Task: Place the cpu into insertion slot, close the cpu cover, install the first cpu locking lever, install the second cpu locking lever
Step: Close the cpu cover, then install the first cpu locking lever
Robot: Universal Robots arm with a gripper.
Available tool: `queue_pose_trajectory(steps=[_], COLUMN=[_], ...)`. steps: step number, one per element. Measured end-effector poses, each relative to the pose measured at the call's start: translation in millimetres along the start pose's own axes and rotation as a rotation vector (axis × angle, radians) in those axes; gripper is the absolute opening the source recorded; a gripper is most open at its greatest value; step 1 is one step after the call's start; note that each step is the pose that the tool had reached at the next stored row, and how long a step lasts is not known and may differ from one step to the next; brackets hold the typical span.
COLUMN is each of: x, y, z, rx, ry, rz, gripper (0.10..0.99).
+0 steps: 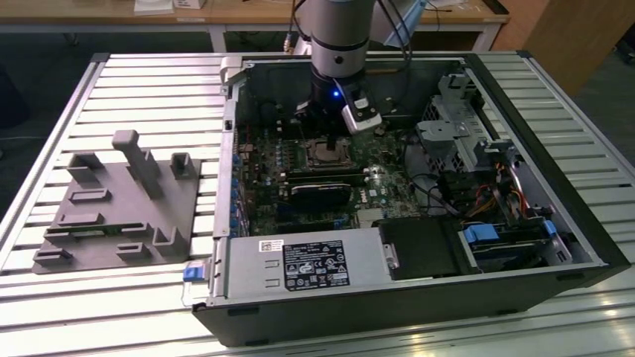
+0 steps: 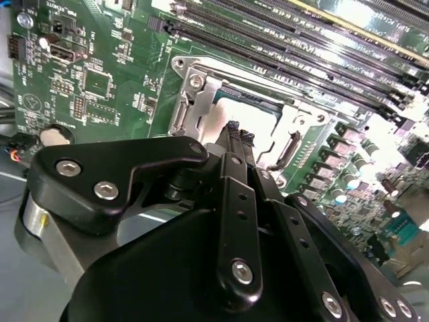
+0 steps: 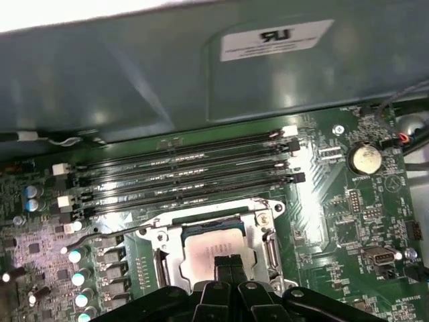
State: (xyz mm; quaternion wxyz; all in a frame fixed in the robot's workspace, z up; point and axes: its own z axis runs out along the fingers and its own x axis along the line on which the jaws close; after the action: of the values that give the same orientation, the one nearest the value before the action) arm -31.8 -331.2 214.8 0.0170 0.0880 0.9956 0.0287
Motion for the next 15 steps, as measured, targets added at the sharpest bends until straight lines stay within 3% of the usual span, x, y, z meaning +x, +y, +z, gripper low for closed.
queue_pose_trajectory(steps=[7, 15], x=[4.1, 4.2], y=[-2.4, -2.4], z=[1.3, 1.2], rx=[-0.001, -0.002], ry=[0.0025, 0.0028], rz=[-0.048, -0.053], gripper=[0.106, 0.106])
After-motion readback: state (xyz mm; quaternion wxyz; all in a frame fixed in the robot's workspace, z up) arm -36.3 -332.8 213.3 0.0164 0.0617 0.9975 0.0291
